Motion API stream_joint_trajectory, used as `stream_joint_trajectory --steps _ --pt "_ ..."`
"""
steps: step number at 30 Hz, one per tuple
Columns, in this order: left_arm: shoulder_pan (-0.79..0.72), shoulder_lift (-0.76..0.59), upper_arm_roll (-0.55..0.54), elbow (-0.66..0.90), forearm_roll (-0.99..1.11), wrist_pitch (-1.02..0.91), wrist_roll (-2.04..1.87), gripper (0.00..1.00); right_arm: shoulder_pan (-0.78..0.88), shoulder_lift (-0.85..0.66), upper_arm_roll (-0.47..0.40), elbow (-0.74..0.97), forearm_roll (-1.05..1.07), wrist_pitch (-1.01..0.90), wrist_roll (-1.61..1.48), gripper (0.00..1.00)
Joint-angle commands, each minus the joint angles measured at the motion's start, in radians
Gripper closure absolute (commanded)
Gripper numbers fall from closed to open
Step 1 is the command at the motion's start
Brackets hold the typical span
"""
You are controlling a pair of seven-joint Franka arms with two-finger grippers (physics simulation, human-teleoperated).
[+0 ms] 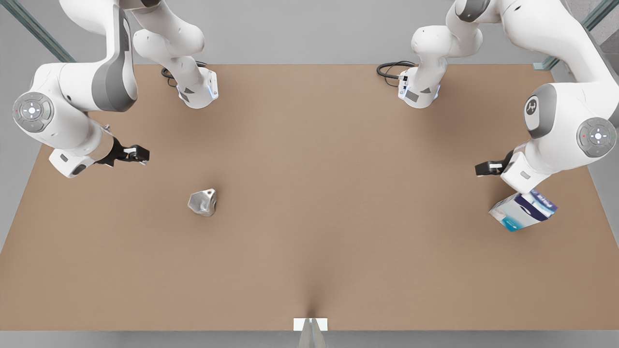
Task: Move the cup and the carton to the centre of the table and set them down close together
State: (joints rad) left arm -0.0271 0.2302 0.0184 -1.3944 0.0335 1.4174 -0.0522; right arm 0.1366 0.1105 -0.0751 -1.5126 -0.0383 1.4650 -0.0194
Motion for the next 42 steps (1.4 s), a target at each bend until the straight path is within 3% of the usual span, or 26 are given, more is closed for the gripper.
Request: stream_joint_trajectory --steps 1,7,11,18,42 --pt "0.000 0.000 0.000 0.000 0.000 0.000 0.000 0.00 0.000 0.000 0.000 0.000 0.000 0.000 -0.001 0.00" --pt "-0.002 0.000 -0.002 0.000 0.000 -0.005 0.002 0.00 -0.048 0.228 -0.002 -0.015 0.006 0.089 0.153 0.00" --pt "0.000 0.003 0.000 0.006 0.009 -0.011 0.005 0.00 0.000 0.235 0.001 -0.261 0.109 0.376 0.381 0.00" --pt "-0.004 0.006 -0.002 0.015 0.011 -0.009 0.005 0.00 0.047 0.248 0.000 -0.348 0.117 0.505 0.283 0.00" --pt "-0.010 0.000 -0.002 0.037 0.000 -0.031 0.006 0.00 0.044 0.368 0.006 -0.364 0.135 0.594 0.260 0.00"
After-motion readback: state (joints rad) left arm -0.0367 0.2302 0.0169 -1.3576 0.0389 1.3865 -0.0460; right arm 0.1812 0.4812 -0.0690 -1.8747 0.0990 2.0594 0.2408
